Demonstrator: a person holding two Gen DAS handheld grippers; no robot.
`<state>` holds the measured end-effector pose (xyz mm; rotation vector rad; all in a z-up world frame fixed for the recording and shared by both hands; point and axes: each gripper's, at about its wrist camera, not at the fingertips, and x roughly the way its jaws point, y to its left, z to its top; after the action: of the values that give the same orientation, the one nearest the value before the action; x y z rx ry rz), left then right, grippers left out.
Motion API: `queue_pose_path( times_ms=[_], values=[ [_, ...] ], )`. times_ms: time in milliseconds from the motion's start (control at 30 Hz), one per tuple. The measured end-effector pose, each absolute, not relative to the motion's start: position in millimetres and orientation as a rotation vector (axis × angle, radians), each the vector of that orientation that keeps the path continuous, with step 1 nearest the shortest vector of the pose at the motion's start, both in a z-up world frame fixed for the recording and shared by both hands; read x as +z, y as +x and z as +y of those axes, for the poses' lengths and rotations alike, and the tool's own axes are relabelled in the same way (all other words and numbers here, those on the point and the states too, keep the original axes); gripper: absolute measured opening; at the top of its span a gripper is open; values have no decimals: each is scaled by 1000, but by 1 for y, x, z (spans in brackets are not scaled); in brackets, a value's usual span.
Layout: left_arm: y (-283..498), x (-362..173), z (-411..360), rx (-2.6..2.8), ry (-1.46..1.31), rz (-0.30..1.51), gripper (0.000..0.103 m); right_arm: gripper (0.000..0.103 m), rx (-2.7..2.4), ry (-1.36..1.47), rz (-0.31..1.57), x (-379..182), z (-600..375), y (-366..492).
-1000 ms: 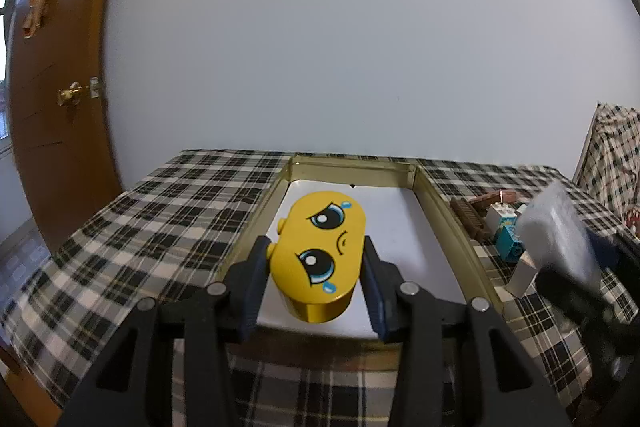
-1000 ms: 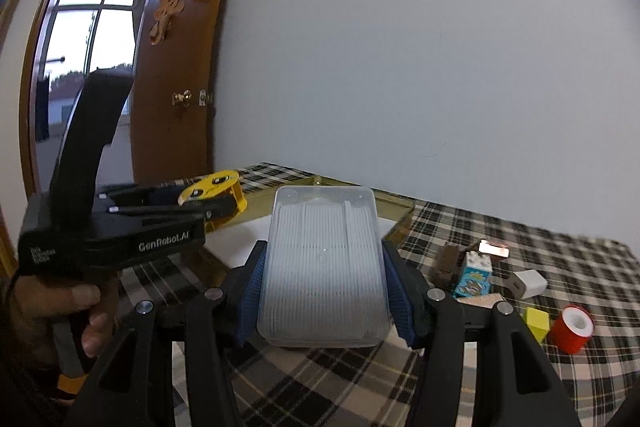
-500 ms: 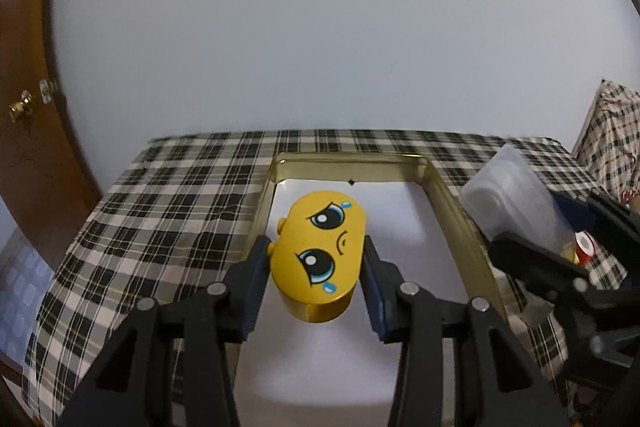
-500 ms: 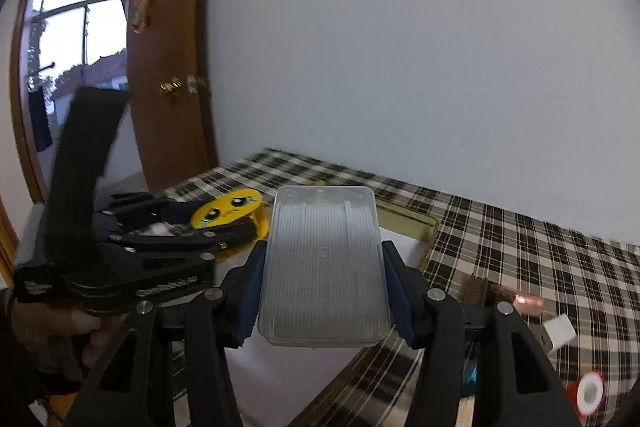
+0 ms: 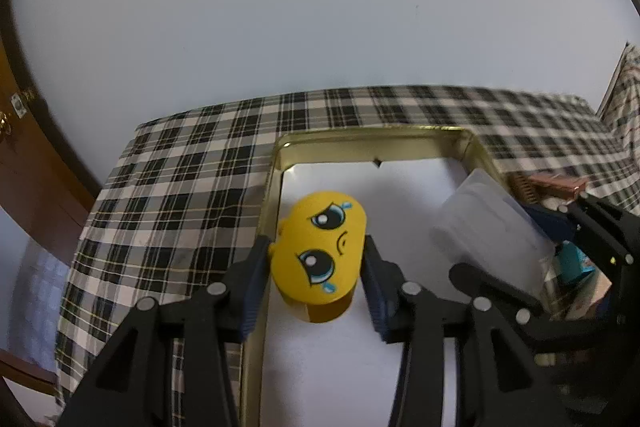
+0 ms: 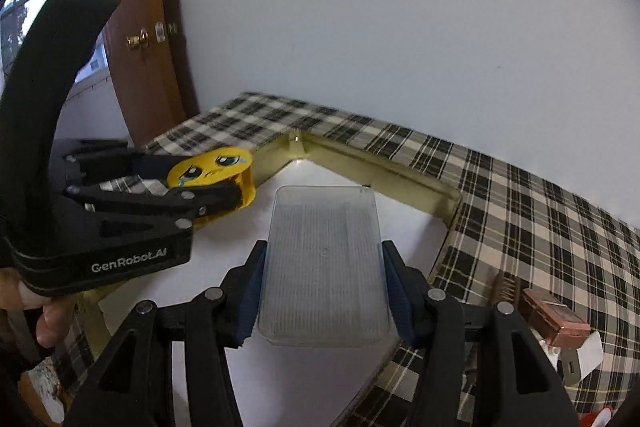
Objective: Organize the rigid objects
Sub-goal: 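Lower the yellow tin into the gold tray while the right tool releases the clear box, then grasp the pink-patterned white box with the left tool while the right tool grasps the red tape roll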
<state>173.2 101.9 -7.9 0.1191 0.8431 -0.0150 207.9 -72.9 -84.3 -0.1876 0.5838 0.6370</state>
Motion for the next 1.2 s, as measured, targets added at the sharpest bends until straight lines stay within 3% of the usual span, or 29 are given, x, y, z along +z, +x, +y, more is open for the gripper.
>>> queue_pose_path(
  times_ms=[33,100,133,167,400,767,1200],
  values=[
    [174,-9,103,3,123,845,51,58,631,-194,592,-86,-71,209],
    [174,-9,104,12,122,838,64,67,627,-202,597,-89,-69,210],
    [172,-8,106,14,113,834,66,76,622,-202,595,-89,-68,210],
    [169,-6,108,10,100,824,69,78,618,-199,587,-88,-69,209],
    [116,11,101,2,50,679,85,78,620,-180,490,-76,-110,162],
    [47,5,-19,-217,115,569,85,83,429,-139,370,-84,-243,91],
    [68,-38,-111,-323,174,704,83,84,279,54,398,-103,-336,99]
  ],
)
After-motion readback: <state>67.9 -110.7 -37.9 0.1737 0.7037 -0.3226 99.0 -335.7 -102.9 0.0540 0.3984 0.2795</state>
